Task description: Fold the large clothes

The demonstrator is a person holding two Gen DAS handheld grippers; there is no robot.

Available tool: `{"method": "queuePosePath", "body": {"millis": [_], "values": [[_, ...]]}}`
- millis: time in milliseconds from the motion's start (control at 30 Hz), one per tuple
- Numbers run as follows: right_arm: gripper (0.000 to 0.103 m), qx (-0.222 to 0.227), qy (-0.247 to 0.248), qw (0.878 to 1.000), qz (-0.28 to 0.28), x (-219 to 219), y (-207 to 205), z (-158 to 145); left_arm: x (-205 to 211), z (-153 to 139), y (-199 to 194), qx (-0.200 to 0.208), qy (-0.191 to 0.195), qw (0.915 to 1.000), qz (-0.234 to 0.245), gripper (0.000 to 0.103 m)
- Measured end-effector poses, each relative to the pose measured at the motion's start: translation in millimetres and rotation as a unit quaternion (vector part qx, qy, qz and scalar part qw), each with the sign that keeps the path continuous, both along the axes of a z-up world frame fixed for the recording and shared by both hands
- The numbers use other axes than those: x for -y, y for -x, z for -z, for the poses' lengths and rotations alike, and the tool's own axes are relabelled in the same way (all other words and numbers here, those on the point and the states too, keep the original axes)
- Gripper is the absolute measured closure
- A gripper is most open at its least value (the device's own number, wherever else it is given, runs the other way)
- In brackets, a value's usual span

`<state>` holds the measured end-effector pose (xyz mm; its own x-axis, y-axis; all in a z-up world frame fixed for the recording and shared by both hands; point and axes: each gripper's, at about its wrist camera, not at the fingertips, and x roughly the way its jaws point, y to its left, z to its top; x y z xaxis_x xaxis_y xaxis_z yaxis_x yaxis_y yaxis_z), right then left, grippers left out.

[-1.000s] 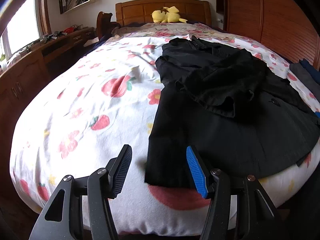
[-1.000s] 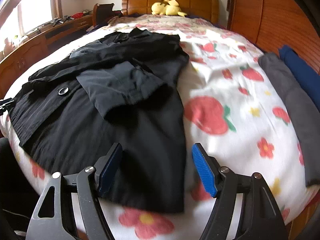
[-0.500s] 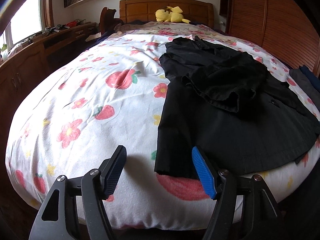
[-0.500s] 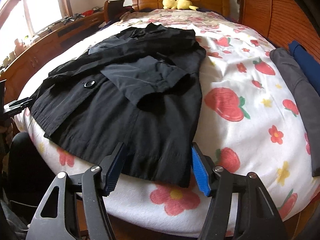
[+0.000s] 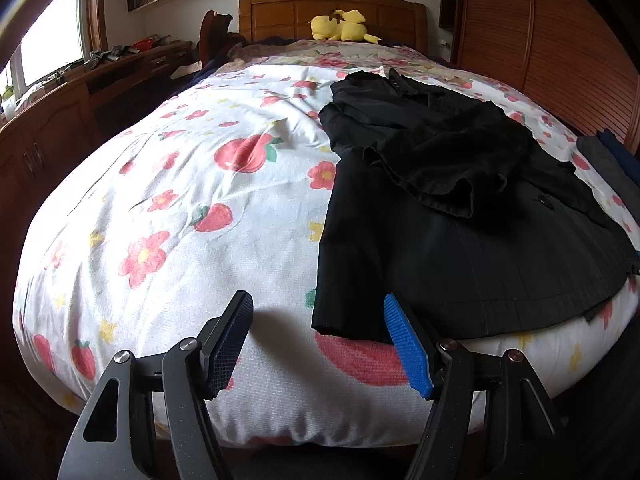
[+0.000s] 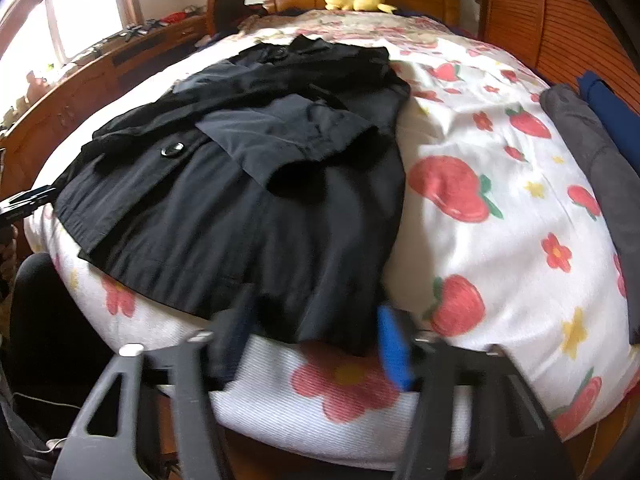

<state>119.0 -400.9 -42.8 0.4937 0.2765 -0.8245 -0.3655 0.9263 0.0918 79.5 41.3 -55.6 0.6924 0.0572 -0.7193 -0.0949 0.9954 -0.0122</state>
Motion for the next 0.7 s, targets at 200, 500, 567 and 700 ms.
{"method": "queuePosePath", "body": {"millis": [200,500,567,700], "values": [[0.069,0.023,-0.003,1.000,-0.006,-10,1,-11,3,-3,6,0.012,0.007,0.9998,0.012,0.038],[0.069,0.007,-0.008,1.000,-0.002,-8,-6,-1,-1,2,7,0.012,0.029,0.9992,0.025,0.062],[0.069,0.001,-0.021,1.000,0.002,-5,-7,0,1,1,5,0.011,0.030,0.9992,0.026,0.071],[0.081,0.007,-0.040,0.999,-0.001,-1,-7,-5,4,-5,3,0.013,0.035,0.9989,0.027,0.096]]}}
